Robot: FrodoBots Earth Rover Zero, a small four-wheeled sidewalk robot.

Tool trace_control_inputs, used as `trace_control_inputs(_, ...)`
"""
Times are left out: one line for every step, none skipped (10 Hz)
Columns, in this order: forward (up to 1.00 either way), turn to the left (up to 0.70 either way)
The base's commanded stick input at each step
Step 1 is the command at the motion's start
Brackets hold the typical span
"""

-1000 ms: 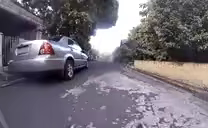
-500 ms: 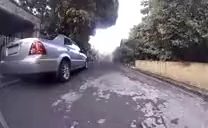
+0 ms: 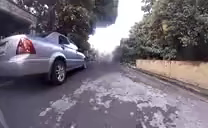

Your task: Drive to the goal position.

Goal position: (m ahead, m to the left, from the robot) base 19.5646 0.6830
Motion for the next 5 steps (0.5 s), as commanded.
trace_control_inputs(0.70, 0.00)
trace_control_inputs(0.70, 0.00)
trace_control_inputs(0.70, 0.00)
trace_control_inputs(0.70, 0.00)
trace_control_inputs(0.70, 0.00)
